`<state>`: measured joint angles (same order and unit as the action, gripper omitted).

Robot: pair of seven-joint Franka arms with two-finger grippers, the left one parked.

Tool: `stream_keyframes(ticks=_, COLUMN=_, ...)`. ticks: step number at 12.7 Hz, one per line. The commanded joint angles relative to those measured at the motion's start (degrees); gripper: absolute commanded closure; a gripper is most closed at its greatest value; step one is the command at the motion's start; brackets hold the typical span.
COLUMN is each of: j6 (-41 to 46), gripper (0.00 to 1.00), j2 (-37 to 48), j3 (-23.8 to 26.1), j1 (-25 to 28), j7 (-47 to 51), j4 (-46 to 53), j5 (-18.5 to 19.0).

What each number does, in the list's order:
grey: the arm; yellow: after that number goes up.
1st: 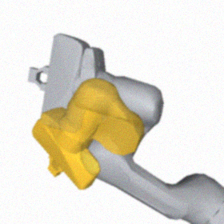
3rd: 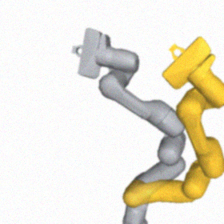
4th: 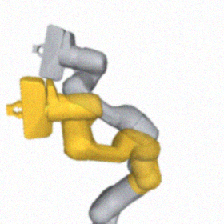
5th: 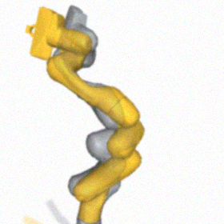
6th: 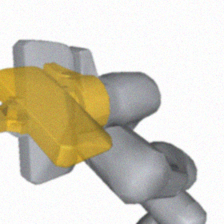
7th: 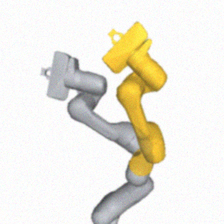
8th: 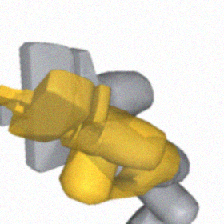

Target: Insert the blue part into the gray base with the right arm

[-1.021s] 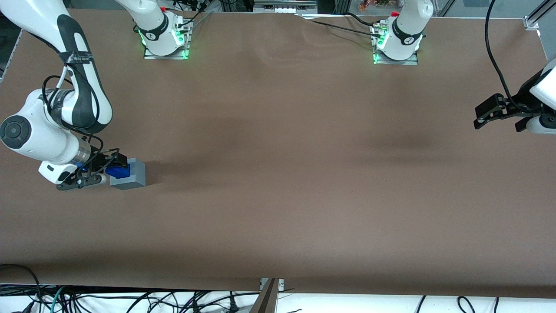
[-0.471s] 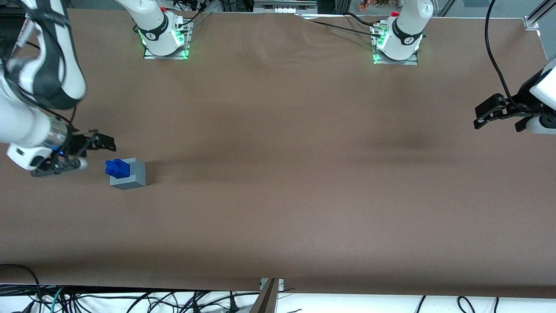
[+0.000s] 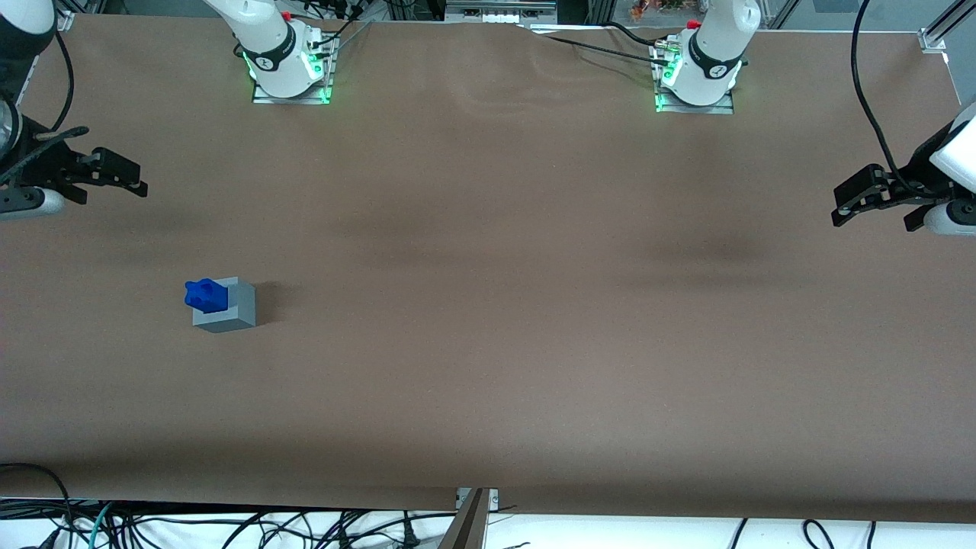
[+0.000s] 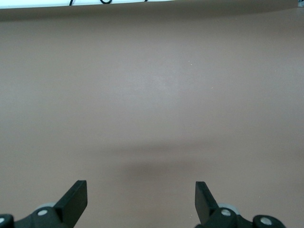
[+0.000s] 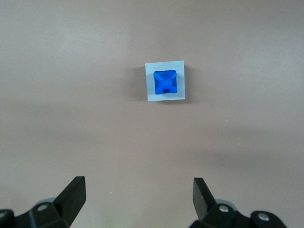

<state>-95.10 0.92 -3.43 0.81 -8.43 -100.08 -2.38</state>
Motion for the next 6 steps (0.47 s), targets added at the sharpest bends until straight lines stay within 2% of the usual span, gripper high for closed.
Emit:
stream_keyframes(ticks=1, j6=-1.0, gripper=0.0, j2=-0.2, j3=1.2, j1=-1.2, j7=3.1, j4=-0.9, j5=0.0)
stream_keyframes(ticks=3, j6=-1.5, gripper=0.0, j2=0.0, j3=-0.4, j1=-1.3, j7=3.2, j4=-0.1, j5=-1.0)
stream_keyframes(ticks=6, j6=-1.0, gripper=0.0, j2=-0.3, j3=-0.4, j1=-1.3, j7=3.0, j4=0.2, j5=-0.3)
